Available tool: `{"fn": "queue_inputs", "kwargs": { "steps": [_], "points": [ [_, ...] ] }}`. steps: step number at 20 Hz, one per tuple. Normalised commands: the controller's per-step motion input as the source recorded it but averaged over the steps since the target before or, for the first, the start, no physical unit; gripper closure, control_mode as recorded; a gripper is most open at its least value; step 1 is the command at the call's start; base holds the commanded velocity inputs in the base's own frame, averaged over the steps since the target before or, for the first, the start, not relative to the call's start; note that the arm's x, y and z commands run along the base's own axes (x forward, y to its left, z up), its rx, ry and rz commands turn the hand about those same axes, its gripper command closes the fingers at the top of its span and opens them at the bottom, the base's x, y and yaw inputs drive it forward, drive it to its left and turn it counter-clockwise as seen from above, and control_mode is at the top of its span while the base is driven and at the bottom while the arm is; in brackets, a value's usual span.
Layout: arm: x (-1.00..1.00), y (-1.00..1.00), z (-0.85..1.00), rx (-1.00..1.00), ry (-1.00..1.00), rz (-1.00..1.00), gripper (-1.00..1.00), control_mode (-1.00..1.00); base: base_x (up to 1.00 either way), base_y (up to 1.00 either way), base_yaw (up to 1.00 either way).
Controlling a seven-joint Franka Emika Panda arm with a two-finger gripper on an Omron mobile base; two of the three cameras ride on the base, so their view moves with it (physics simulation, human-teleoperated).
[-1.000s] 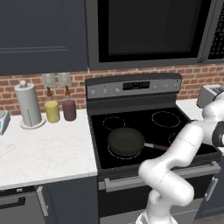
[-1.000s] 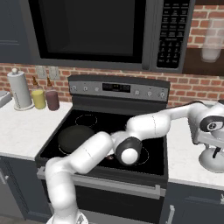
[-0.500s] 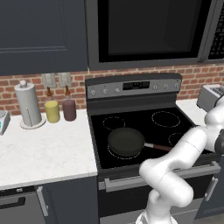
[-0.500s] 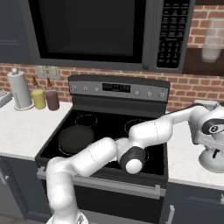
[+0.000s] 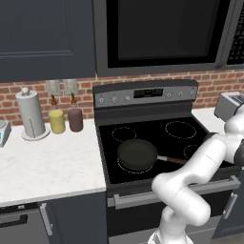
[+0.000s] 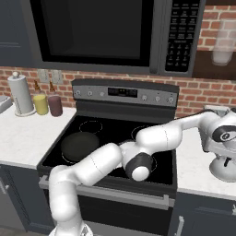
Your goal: Pick the kettle from the counter and place it on a stove burner. Then turn the burner on.
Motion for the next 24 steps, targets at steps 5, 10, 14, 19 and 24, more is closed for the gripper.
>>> {"fn": "queue_inputs", "kwargs": {
  "steps": [5,10,14,19,24],
  "points": [
    [0.00,0.00,-0.21,0.00,0.00,0.00,-1.00,-1.00,0.00,0.00,0.00],
    [0.00,0.00,-0.15,0.00,0.00,0.00,1.00,-1.00,0.00,0.00,0.00],
    [0.00,0.00,0.00,0.00,0.00,0.00,1.00,-1.00,0.00,0.00,0.00],
    [-0.01,0.00,0.00,0.00,0.00,0.00,1.00,-1.00,0.00,0.00,0.00],
    [-0.09,0.00,0.00,0.00,0.00,0.00,1.00,-1.00,0.00,0.00,0.00]
  ]
}}
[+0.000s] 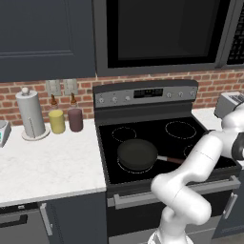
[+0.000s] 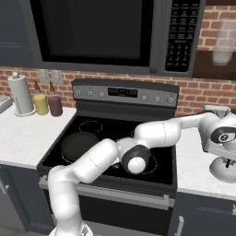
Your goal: Pick the kettle from the counter and place it on a stove burner. Then turn the burner on.
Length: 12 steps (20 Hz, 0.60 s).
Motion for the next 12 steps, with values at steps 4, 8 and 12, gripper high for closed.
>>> {"fn": "queue_inputs", "kwargs": {
  "steps": [4,8,12],
  "points": [
    [-0.36,0.10,0.06,0.00,-0.06,0.00,1.00,-1.00,0.00,0.00,0.00],
    [-0.59,0.29,0.27,-0.04,-0.09,0.00,1.00,-1.00,0.00,0.00,0.00],
    [-0.59,0.66,0.41,-0.11,-0.12,0.00,1.00,-1.00,0.00,0.00,0.00]
  ]
}}
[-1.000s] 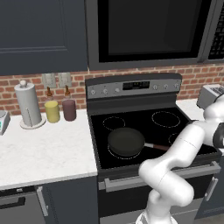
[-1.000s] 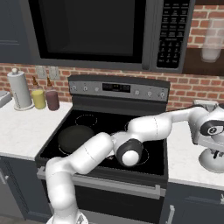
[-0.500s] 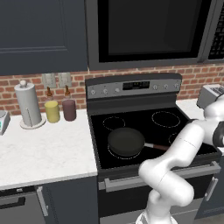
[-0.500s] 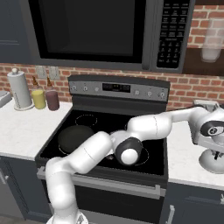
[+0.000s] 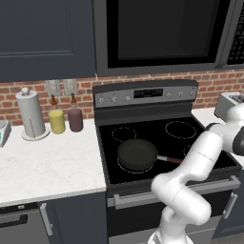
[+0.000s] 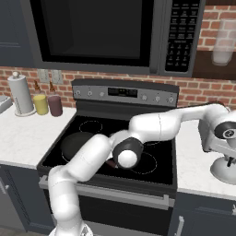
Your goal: Pick the kettle from the counter and place it on a stove burner. Then turn the burner on.
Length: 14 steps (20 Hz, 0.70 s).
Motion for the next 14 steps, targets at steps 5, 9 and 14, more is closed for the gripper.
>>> {"fn": "queue_inputs", "kwargs": {
  "steps": [5,9,14],
  "points": [
    [-0.48,0.89,0.29,-0.14,-0.14,0.00,1.00,-1.00,0.00,0.00,0.00],
    [-0.27,1.00,0.24,-0.16,-0.15,0.00,1.00,-1.00,0.00,0.00,0.00],
    [-0.01,1.00,0.22,-0.17,-0.07,0.00,1.00,-1.00,0.00,0.00,0.00]
  ]
}}
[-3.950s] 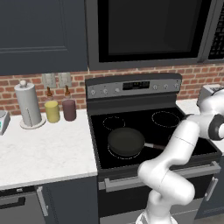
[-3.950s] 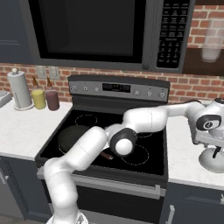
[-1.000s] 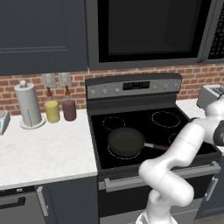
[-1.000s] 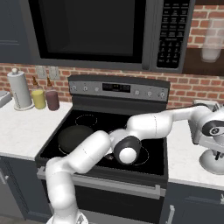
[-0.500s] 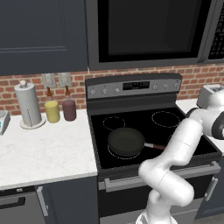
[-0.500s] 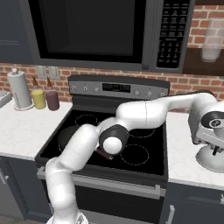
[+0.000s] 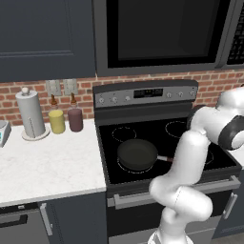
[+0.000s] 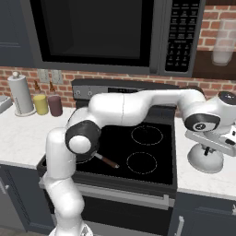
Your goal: Pick the kettle from the counter and place it on a stove burner. Then turn the burner on.
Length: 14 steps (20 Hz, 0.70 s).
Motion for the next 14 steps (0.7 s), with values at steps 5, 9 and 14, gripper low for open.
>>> {"fn": "queue_inputs", "kwargs": {
  "steps": [5,9,14],
  "points": [
    [0.00,0.94,0.27,-0.19,0.00,0.00,1.00,-1.00,0.00,0.00,0.00],
    [0.16,0.82,0.05,-0.15,0.05,0.00,1.00,-1.00,0.00,0.00,0.00],
    [0.39,0.68,0.00,-0.05,0.10,0.00,1.00,-1.00,0.00,0.00,0.00]
  ]
}}
